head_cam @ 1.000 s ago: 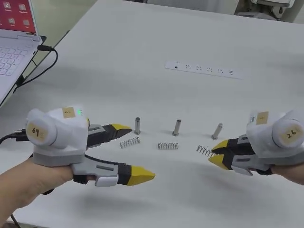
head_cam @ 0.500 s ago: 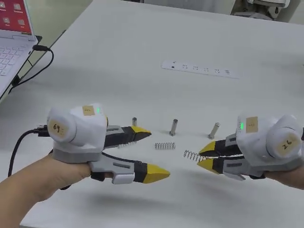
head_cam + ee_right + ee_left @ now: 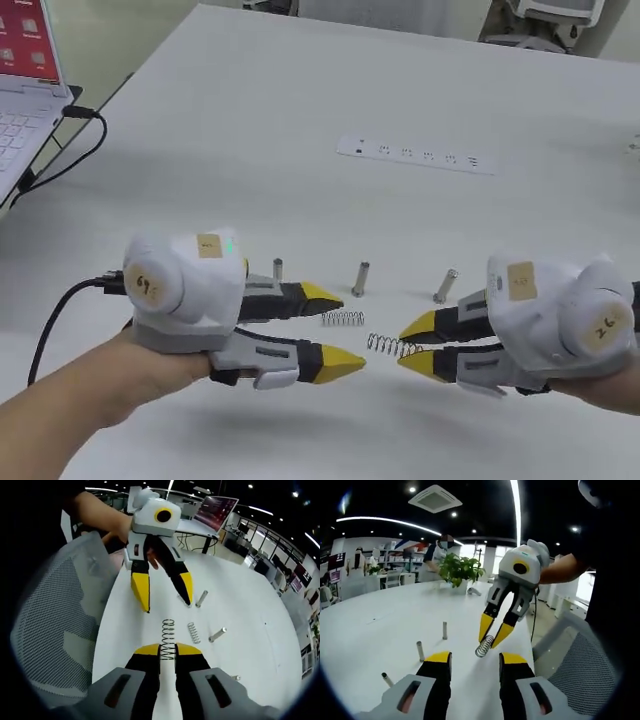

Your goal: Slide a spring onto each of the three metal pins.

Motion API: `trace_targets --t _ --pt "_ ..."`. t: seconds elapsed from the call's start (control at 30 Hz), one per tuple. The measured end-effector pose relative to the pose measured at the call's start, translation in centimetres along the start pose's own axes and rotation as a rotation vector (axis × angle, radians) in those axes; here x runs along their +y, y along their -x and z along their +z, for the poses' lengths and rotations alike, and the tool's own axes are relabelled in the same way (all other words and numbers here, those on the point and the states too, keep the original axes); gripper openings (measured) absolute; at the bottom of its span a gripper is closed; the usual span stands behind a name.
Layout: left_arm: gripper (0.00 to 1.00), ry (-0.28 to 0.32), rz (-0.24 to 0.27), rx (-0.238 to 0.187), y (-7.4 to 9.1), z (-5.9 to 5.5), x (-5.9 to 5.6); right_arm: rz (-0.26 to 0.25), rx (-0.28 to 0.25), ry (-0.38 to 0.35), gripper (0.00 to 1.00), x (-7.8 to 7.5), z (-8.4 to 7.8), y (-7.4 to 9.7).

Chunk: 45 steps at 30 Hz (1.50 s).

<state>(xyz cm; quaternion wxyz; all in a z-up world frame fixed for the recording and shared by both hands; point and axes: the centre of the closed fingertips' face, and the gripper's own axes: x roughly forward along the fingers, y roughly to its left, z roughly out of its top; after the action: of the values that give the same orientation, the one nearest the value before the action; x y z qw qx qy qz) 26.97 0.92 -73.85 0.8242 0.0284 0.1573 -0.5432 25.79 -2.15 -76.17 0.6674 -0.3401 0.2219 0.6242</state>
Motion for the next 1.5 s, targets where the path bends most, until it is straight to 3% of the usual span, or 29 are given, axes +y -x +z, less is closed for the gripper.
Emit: trace_targets --t 0.4,0.8,1.5 --pt "0.22 -0.045 -0.065 0.023 -2.0 0.1 -1.7 0.012 -0.019 0.065 0.08 0.6 0.9 0.4" --pt "0.05 -0.064 -0.084 0.027 -2.2 0.1 -2.2 0.015 -0.026 0.086 0.08 0.7 1.3 0.6" --pt "0.02 -0.082 -0.099 0.018 -1.9 0.5 -2.8 0.012 -0.046 0.055 0.08 0.8 1.6 0.8"
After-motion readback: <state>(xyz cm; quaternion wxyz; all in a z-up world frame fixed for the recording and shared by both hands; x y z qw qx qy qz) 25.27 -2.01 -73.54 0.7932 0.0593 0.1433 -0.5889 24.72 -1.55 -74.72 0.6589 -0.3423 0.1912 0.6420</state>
